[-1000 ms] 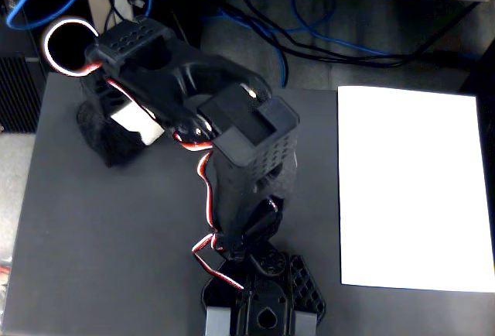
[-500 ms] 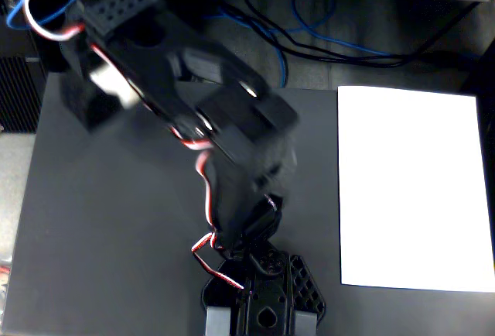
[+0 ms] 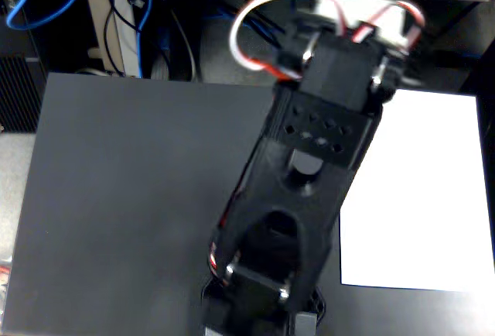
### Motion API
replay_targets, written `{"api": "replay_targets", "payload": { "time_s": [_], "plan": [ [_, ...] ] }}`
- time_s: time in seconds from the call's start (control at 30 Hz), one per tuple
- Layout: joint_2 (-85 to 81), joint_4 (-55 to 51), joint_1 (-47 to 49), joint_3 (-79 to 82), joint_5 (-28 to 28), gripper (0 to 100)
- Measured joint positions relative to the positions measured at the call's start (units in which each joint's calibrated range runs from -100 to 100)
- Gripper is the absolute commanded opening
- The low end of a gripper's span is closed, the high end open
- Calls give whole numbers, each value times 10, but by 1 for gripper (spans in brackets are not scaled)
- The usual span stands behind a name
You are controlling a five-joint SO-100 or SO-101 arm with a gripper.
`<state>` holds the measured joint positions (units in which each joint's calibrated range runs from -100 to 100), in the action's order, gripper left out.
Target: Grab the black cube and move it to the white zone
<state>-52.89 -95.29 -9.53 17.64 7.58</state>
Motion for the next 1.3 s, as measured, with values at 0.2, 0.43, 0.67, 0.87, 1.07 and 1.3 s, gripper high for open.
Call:
{"api": "replay_targets", "payload": {
  "time_s": [0.2, 0.43, 0.67, 0.87, 1.07, 1.3],
  "plan": [
    [-7, 0, -250, 0, 74, 1],
    [238, 153, -320, 101, 101, 1],
    [553, 263, -260, 103, 101, 1],
    [595, 246, -197, 103, 115, 1],
    [595, 219, -203, 88, 125, 1],
    [595, 211, -301, 35, 125, 1]
  ]
}}
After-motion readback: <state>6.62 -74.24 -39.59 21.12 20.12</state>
